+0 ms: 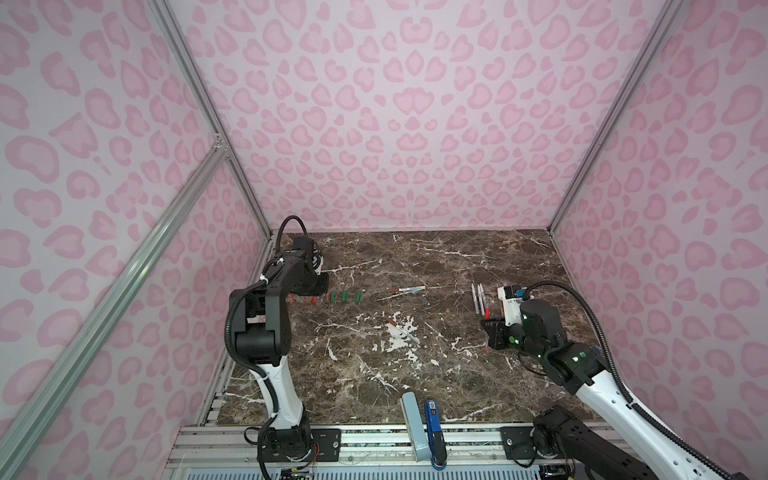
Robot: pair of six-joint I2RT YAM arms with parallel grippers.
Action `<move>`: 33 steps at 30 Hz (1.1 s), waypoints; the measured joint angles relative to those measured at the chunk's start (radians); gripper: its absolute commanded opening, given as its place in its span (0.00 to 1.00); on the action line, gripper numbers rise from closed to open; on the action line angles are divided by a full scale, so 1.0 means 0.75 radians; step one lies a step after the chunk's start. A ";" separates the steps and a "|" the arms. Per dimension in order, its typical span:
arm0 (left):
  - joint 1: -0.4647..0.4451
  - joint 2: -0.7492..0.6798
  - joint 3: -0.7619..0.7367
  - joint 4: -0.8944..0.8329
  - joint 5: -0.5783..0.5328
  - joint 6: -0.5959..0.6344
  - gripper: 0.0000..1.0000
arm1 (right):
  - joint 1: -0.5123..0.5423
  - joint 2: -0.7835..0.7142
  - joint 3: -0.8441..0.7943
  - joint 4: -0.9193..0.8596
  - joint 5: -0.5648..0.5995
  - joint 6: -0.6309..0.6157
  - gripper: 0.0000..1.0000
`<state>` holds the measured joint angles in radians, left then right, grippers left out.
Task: Open the pen caps
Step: 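Lower the red cap beside the other caps with left gripper while right carries pen, then lower the uncapped red gel pen beside the other red pens, open right gripper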
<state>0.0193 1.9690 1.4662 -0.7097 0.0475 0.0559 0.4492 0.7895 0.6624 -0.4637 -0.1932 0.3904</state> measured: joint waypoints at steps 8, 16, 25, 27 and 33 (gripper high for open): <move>-0.011 0.173 0.154 -0.067 -0.054 0.001 0.04 | -0.012 -0.003 -0.005 -0.012 -0.022 -0.008 0.00; -0.025 0.259 0.237 -0.119 -0.073 0.001 0.11 | -0.049 0.006 0.017 -0.058 -0.022 -0.026 0.00; -0.032 0.144 0.231 -0.141 -0.058 -0.006 0.30 | -0.181 0.086 0.099 -0.124 -0.035 -0.083 0.00; -0.037 0.083 0.209 -0.142 -0.048 -0.014 0.33 | -0.215 0.113 0.124 -0.137 -0.040 -0.099 0.00; -0.054 -0.136 0.085 -0.128 0.013 -0.030 0.45 | -0.320 0.233 0.205 -0.171 -0.069 -0.164 0.00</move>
<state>-0.0216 1.8671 1.5299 -0.8059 0.0570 0.0334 0.2092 0.9642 0.8165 -0.5919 -0.2447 0.2672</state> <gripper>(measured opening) 0.412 0.082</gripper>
